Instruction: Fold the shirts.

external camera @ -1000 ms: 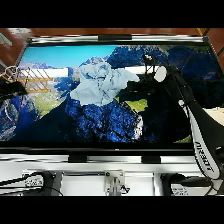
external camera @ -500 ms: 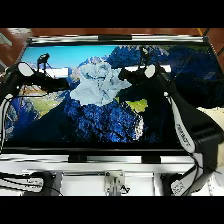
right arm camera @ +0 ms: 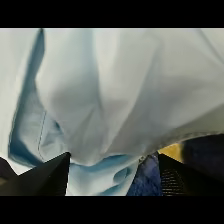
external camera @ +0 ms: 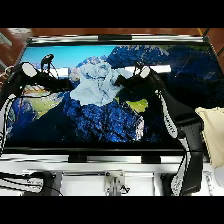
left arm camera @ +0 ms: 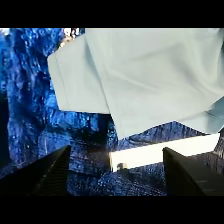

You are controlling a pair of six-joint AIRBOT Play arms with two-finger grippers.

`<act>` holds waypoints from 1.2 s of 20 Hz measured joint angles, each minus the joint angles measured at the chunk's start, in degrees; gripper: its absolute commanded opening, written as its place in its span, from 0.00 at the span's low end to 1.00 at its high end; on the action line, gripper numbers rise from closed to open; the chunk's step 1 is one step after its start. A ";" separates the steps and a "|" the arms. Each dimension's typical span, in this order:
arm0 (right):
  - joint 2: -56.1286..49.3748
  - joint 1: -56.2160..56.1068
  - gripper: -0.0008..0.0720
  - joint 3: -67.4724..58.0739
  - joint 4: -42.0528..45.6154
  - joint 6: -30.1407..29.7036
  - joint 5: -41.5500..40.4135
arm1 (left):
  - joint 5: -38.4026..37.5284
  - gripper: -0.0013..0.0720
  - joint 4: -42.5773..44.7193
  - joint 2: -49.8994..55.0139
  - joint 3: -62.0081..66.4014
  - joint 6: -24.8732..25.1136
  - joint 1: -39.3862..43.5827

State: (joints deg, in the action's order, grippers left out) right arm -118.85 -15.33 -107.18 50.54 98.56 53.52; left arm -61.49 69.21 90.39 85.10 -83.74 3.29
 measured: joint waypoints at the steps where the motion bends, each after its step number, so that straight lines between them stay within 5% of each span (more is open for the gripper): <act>1: -0.31 0.07 0.91 -0.13 -0.31 0.83 -0.59 | -0.04 0.94 -0.09 -0.22 0.02 0.20 0.04; 2: -0.57 0.15 0.89 -0.24 -0.72 1.73 -2.12 | -0.11 0.94 -0.20 -0.37 0.04 0.24 0.09; 3: -0.81 0.28 0.65 -0.28 -0.96 2.89 -3.69 | -0.22 0.94 -0.17 -0.57 0.07 0.37 0.07; 4: -1.03 0.33 0.22 -0.33 -1.33 4.04 -5.07 | -0.24 0.94 -0.20 -0.87 0.13 0.42 0.07; 5: -1.20 0.35 0.09 -0.37 -1.77 5.07 -6.36 | -0.22 0.94 -0.22 -1.07 0.13 0.42 0.04; 10: 0.50 0.76 0.09 -0.44 -4.74 3.06 -4.26 | -1.22 0.94 -0.24 -2.56 0.92 1.11 -0.24; 18: 19.98 -0.31 0.09 -0.46 13.18 -1.95 31.36 | -8.04 0.94 0.13 -10.08 8.44 2.12 -3.87; 24: 31.36 -5.81 0.09 -0.09 22.80 1.14 43.47 | -13.66 0.94 -1.14 -14.47 8.70 2.36 -4.00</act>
State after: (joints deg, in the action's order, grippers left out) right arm -87.48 -21.15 -107.26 73.34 99.70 96.99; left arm -75.16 68.07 75.92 93.80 -81.38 -0.71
